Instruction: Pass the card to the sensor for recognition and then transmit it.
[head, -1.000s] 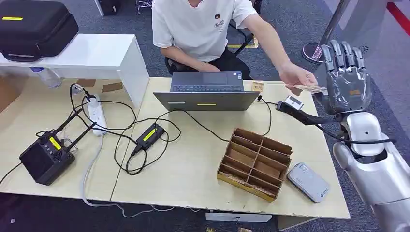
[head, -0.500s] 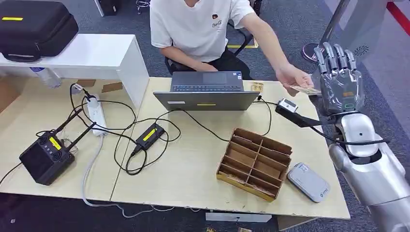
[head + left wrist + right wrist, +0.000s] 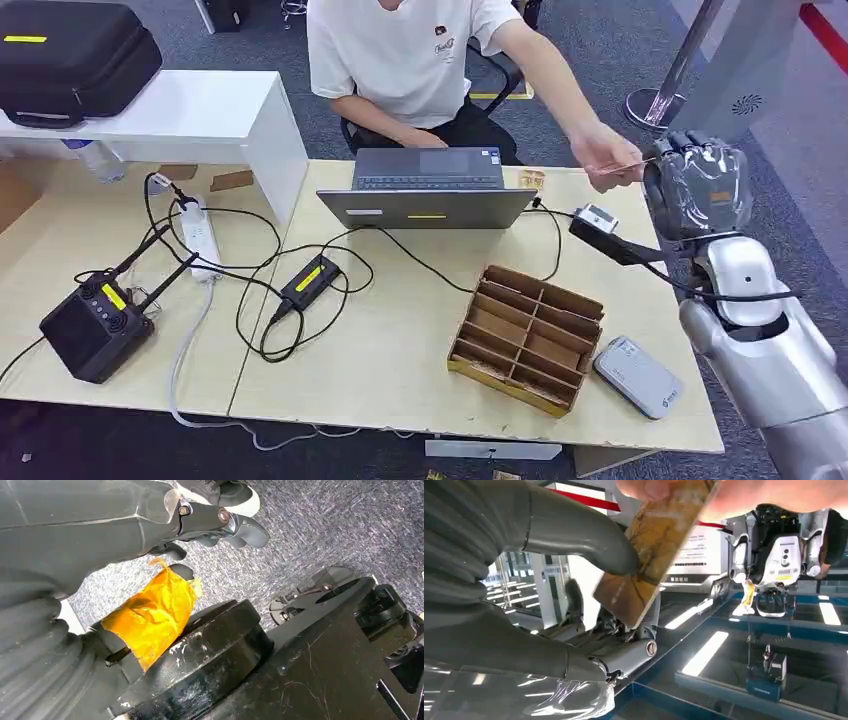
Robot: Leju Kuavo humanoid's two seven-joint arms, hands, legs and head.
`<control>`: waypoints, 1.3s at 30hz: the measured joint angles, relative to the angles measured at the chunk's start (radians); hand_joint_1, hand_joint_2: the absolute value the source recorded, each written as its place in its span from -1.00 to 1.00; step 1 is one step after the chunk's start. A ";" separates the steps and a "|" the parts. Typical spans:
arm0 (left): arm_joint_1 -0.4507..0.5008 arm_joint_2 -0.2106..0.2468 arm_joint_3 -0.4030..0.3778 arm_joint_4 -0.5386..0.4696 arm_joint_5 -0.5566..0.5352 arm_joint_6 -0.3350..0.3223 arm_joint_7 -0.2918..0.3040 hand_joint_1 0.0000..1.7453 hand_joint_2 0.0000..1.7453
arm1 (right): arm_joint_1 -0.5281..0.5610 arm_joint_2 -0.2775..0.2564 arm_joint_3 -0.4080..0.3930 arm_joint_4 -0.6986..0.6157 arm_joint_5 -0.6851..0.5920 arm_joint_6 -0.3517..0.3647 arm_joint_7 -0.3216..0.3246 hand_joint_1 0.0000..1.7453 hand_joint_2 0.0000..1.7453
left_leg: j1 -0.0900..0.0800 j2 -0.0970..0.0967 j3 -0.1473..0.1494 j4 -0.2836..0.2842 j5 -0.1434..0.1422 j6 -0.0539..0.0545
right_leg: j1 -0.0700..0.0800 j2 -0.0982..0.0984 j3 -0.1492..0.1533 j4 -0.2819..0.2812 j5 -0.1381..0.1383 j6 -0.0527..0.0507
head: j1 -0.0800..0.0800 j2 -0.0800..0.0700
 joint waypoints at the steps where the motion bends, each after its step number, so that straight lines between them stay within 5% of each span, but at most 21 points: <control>1: 0.000 0.000 0.000 0.000 0.000 0.000 0.000 -1.00 1.00 | 0.001 0.000 0.000 0.000 -0.005 -0.003 0.000 1.00 1.00 | 0.000 0.000 0.000 0.000 0.000 0.000 | 0.000 0.000 0.000 0.000 0.000 0.000 | 0.000 0.000; 16: 0.002 0.000 0.000 0.000 0.029 -0.010 -0.024 -1.00 1.00 | 0.063 -0.014 -0.018 -0.042 -0.035 -0.025 -0.016 1.00 1.00 | 0.000 -0.001 0.000 0.000 0.000 0.000 | 0.000 -0.001 0.000 -0.001 0.000 0.000 | 0.000 0.000; 23: 0.005 0.000 0.000 0.000 0.062 -0.008 -0.023 -1.00 1.00 | 0.321 -0.057 -0.119 -0.173 -0.047 -0.135 -0.051 1.00 1.00 | 0.000 -0.003 -0.001 0.000 -0.002 0.002 | 0.000 -0.002 0.000 -0.002 -0.001 0.001 | 0.000 0.000; 28: 0.007 0.000 0.002 0.000 0.077 -0.006 -0.022 -1.00 1.00 | 0.529 -0.082 -0.248 -0.273 -0.088 -0.205 -0.157 1.00 1.00 | 0.000 -0.004 -0.001 0.000 -0.002 0.002 | 0.000 -0.004 0.000 -0.002 -0.002 0.002 | 0.000 0.000; 39: 0.010 -0.001 0.019 0.000 0.102 0.005 -0.024 -1.00 1.00 | 0.870 -0.030 -0.432 -0.443 -0.064 -0.249 -0.234 1.00 1.00 | 0.000 -0.003 -0.001 -0.001 -0.003 0.002 | 0.000 -0.004 0.000 -0.002 -0.003 0.002 | 0.000 0.000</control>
